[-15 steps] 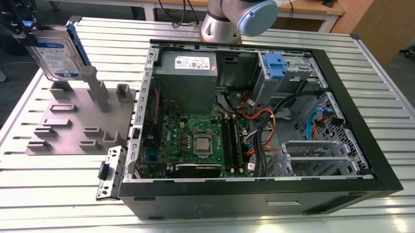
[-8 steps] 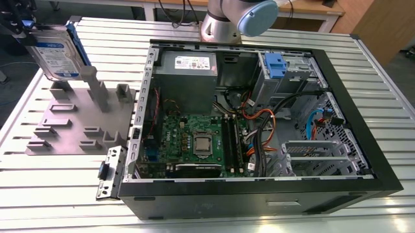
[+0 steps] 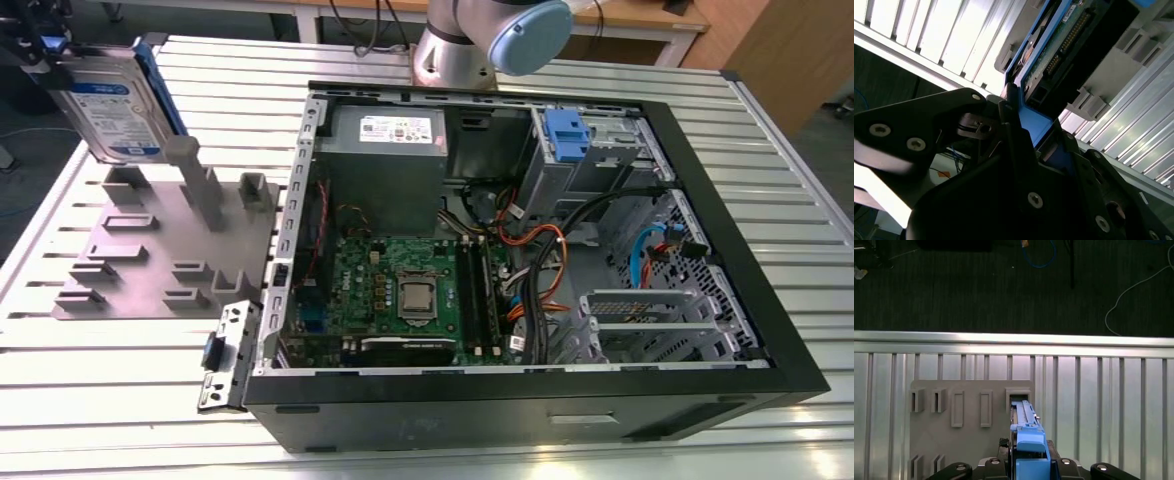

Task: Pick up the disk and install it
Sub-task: 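Pick up the disk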

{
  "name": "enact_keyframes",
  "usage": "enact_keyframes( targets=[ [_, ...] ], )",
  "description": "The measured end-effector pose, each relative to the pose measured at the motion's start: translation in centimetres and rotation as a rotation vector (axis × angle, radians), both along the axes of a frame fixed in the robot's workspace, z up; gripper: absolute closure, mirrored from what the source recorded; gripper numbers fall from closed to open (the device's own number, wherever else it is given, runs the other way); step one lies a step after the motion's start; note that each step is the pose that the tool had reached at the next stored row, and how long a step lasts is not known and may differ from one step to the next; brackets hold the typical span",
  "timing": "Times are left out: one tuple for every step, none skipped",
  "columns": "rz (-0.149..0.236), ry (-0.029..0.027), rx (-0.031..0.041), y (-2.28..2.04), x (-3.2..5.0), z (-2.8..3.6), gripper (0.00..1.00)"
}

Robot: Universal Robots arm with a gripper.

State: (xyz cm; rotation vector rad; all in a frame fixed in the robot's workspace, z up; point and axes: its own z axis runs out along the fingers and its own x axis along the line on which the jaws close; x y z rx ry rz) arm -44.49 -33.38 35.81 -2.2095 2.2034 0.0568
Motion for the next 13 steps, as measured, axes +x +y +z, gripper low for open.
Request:
enact_keyframes(
  targets=[
    [0.000,0.0000,0.0000,0.00,0.00,0.16,0.64],
    [0.000,-0.0001,0.0000,0.00,0.00,0.32,0.64],
    [0.000,0.0000,0.0000,0.00,0.00,0.47,0.64],
    [0.000,0.0000,0.0000,0.00,0.00,0.58,0.64],
    [0.000,0.0000,0.0000,0.00,0.00,0.66,0.64],
    [0.000,-0.0001,0.0000,0.00,0.00,0.72,0.64],
    [0.000,-0.0002,0.0001,0.00,0.00,0.77,0.64],
    [0.000,-0.0001,0.0001,0.00,0.00,0.82,0.64],
    [0.000,-0.0001,0.0000,0.00,0.00,0.87,0.64],
    [0.000,0.0000,0.0000,0.00,0.00,0.90,0.64],
    [0.000,-0.0001,0.0001,0.00,0.00,0.89,0.64],
    [0.000,0.0000,0.0000,0.00,0.00,0.95,0.64],
    [0.000,0.0000,0.0000,0.00,0.00,0.99,0.64]
  ],
)
